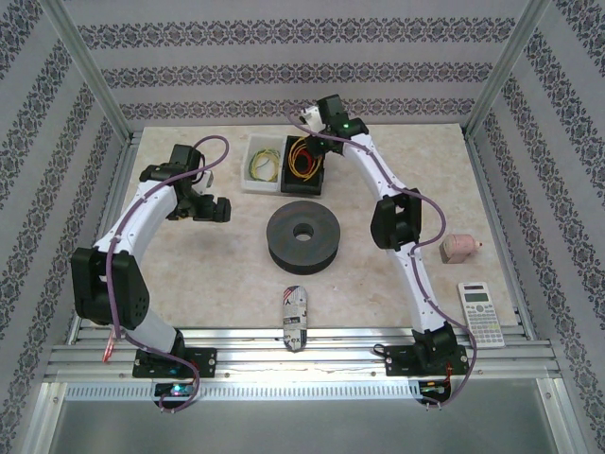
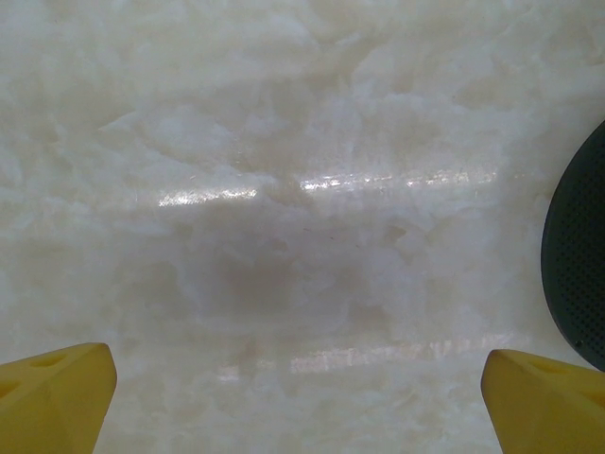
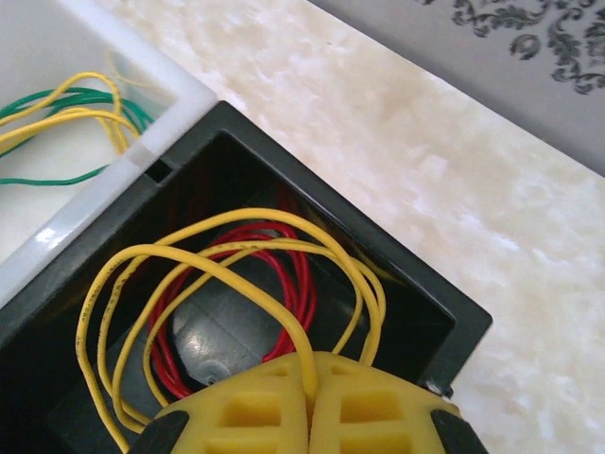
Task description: Wrap the cables
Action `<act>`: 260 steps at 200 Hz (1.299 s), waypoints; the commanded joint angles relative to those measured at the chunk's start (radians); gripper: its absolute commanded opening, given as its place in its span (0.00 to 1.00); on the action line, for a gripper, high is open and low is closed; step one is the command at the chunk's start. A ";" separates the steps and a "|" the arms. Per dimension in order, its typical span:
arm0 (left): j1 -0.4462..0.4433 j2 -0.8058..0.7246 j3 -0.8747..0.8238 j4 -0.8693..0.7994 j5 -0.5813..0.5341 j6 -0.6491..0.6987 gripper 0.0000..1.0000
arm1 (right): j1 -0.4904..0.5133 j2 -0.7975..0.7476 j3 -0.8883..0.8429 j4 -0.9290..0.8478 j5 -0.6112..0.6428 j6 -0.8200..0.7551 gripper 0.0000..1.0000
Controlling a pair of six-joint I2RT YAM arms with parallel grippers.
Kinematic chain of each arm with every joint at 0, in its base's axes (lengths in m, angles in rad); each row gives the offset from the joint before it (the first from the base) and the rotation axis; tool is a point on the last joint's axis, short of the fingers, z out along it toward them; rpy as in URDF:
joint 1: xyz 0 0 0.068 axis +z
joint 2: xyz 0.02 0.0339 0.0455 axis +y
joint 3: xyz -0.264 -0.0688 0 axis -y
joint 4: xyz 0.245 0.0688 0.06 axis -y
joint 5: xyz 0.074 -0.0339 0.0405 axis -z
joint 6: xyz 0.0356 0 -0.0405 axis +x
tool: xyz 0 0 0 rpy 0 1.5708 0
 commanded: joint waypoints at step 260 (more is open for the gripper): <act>-0.036 -0.233 0.070 0.168 0.364 -0.072 1.00 | -0.041 -0.959 -0.920 0.333 -1.199 0.134 0.00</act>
